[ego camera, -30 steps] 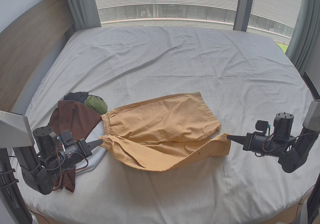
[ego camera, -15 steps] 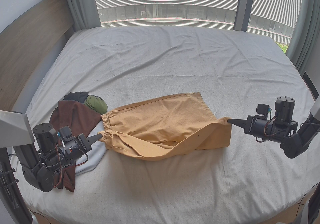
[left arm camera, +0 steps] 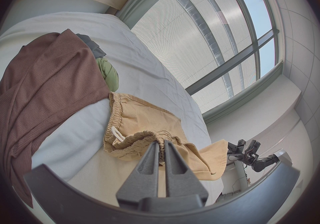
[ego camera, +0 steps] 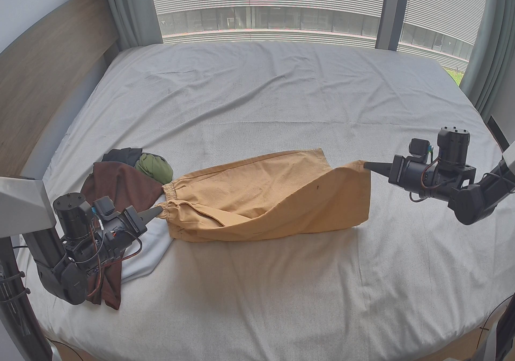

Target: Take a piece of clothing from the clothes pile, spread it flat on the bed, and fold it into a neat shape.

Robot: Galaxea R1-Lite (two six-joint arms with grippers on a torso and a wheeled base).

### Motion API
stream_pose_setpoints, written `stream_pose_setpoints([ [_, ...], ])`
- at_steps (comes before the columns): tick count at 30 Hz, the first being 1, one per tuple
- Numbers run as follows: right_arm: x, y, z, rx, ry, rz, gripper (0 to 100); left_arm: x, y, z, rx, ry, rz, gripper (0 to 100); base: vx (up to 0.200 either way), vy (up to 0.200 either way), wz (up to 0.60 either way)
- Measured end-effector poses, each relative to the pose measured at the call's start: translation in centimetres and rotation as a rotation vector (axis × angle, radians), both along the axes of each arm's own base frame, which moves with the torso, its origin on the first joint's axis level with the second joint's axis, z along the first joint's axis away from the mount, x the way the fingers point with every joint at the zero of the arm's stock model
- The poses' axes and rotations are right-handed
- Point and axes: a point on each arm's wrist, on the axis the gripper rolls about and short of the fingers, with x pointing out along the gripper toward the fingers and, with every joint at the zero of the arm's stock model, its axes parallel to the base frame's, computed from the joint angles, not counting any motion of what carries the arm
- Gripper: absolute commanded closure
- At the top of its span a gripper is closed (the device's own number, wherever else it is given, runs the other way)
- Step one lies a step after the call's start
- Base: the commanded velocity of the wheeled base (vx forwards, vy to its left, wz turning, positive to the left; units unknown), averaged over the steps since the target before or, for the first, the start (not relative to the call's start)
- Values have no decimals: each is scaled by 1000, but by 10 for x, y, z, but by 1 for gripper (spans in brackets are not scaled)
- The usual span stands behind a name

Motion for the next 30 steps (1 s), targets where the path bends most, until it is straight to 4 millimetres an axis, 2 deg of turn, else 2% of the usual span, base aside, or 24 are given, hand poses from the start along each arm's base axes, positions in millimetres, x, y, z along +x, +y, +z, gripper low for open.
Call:
stream_pose_setpoints([
  [4, 12, 2, 10, 0, -13, -5, 100, 3, 1, 2, -13, -7, 9, 100, 0, 0, 0],
  [21, 57, 10, 29, -4, -26, -21, 100, 17, 2, 5, -54, -22, 84, 100, 0, 0, 0],
  [30, 78, 17, 29, -6, -20, -12, 100, 27, 6, 3, -60, -34, 146, 100, 0, 0, 0],
])
